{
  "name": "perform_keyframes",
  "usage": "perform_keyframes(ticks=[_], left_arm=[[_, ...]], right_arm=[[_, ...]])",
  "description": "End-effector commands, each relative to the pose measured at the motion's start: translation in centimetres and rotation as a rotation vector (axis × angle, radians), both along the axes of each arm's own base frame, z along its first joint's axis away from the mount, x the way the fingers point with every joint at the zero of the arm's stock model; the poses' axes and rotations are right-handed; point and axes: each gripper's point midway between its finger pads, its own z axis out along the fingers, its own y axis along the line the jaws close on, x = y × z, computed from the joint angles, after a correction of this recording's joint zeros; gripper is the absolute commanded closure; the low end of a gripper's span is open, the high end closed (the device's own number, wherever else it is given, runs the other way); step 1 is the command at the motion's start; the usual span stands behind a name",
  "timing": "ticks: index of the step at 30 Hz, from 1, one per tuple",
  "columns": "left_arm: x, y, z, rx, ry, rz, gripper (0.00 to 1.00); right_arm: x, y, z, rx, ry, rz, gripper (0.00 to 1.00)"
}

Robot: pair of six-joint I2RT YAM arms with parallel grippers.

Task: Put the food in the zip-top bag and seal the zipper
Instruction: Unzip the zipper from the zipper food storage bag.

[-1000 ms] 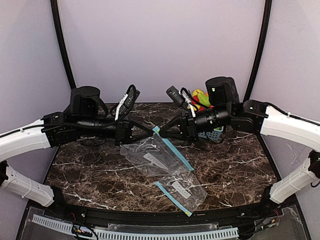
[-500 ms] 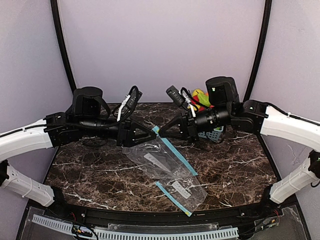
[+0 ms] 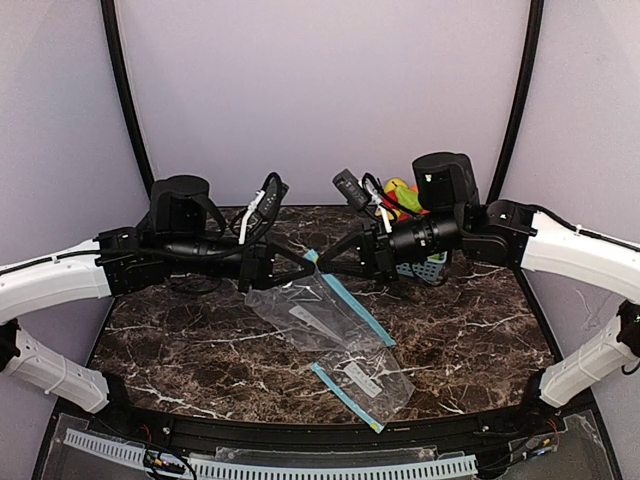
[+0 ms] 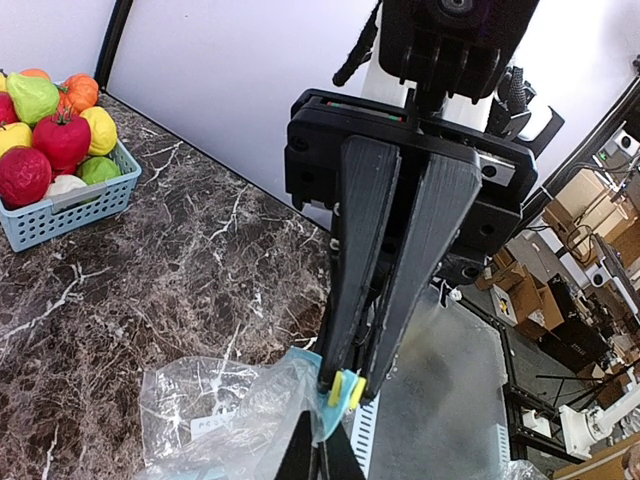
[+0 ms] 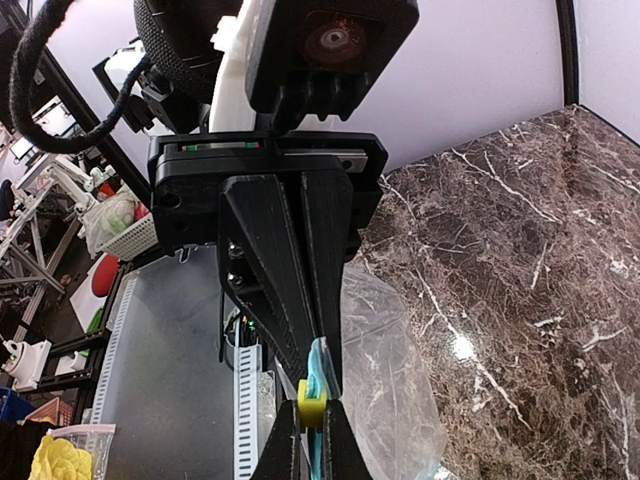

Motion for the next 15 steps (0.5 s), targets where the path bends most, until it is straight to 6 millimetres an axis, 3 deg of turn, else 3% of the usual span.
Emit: perform_keyframes(ticks=[1, 8, 15], left_arm=[[-0.5, 0.2, 1.5, -0.076, -0.026, -0.004, 0.99], [0.4, 0.7, 2.8, -0.104, -0.02, 0.027, 0.99], [2.2, 1.8, 2.8, -0.11, 0.012, 0.084, 0.99]], right_arm=[[-0.5, -0.1, 0.3, 0.018, -0.003, 0.001, 1.0], [-0.2, -0.7, -0.7, -0.007, -0.004, -0.034, 1.0], [-0.1, -1.3, -2.2, -0.043, 0.011, -0.06, 1.0]])
